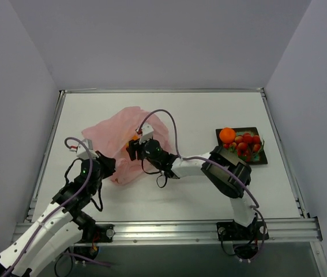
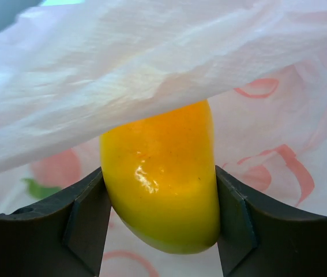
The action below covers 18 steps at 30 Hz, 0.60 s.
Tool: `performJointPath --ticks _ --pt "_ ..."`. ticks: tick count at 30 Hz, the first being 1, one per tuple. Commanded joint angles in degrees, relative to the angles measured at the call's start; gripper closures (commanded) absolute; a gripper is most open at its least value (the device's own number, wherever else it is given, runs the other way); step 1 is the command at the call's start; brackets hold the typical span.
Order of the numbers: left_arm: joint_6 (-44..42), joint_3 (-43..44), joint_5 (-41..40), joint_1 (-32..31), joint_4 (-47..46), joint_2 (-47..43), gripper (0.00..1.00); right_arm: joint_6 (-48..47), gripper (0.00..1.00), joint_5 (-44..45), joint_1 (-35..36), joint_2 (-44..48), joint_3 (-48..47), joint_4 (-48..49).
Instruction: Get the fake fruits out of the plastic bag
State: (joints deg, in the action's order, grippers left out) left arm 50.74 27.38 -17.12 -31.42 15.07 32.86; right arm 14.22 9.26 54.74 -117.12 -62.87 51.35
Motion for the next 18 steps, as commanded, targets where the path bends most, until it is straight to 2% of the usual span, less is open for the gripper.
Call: performJointPath --ticks 1,5,11,16,18 --pt "-2.14 4.26 -1.42 0.57 -6.98 1.68 0.98 3.09 0.82 -2.75 0.54 7.94 5.29 3.32" --pt "-2.57 5.23 -1.95 0.57 -8.3 2.29 0.98 4.59 0.83 -2.93 1.42 13.48 11.53 0.95" --pt "-3.11 5.85 -3.79 0.57 -10.32 2.73 0.98 6.52 0.83 -1.0 3.09 27.54 22.95 -5.53" --pt "-2.75 5.76 -4.85 0.66 -11.82 2.3 0.98 6.79 0.84 4.71 2.65 48.27 29.55 -18.53" --pt "-2.75 5.23 -3.62 0.74 -12.52 1.77 0.98 6.7 0.84 6.03 -0.14 57.12 31.05 -22.24"
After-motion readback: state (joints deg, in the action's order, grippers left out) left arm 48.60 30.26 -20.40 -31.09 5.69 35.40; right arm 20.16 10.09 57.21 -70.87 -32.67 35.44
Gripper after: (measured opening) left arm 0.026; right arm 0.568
